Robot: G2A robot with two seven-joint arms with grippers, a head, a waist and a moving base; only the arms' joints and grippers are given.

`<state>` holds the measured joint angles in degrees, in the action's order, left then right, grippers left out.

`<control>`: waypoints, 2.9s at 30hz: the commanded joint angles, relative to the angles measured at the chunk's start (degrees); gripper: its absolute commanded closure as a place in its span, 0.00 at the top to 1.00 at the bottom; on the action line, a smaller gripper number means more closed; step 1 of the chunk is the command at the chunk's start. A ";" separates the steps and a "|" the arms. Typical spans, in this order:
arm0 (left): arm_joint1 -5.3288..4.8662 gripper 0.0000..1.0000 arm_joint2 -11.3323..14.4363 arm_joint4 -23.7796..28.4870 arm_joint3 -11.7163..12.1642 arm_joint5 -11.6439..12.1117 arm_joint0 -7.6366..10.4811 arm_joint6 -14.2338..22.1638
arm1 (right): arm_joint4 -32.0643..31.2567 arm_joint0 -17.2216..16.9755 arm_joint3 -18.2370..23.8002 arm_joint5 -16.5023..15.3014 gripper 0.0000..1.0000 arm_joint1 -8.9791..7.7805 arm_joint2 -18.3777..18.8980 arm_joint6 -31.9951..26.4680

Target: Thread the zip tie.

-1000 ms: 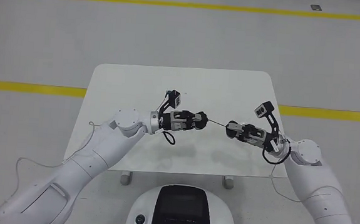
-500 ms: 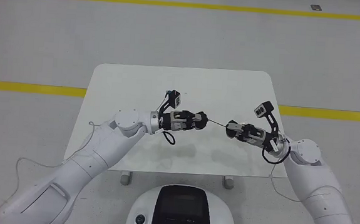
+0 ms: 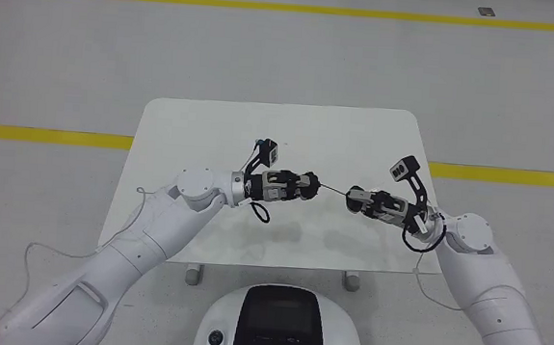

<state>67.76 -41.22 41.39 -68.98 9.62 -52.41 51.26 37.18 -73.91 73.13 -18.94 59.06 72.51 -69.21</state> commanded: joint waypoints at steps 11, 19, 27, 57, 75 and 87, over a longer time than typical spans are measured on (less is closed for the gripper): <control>0.00 0.00 0.00 0.00 0.00 0.00 0.00 0.00 | -0.20 -0.12 0.06 -0.04 0.00 0.08 0.15 0.27; 0.00 0.00 0.00 0.00 0.00 0.00 0.00 0.00 | -0.36 -0.22 0.22 0.01 0.00 0.11 0.30 0.41; 0.00 1.00 0.00 0.00 0.00 0.00 0.00 0.00 | -0.26 -0.05 -0.15 0.15 0.00 0.15 0.56 0.51; 1.79 1.00 3.30 1.82 0.94 -0.20 1.74 8.91 | 9.47 1.06 -3.42 2.10 0.00 0.86 0.30 -6.72; 2.09 1.00 2.71 2.21 -1.09 0.24 0.57 7.22 | 12.35 0.72 -1.77 4.81 0.00 1.32 -0.67 -9.16; 2.16 1.00 2.49 1.01 -3.24 -0.57 -0.72 4.95 | 11.53 -0.27 0.48 5.94 0.00 1.57 -1.29 -6.49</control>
<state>69.91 -38.69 42.44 -72.17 9.08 -53.08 56.18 48.80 -74.21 73.64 -13.03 60.60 71.29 -75.75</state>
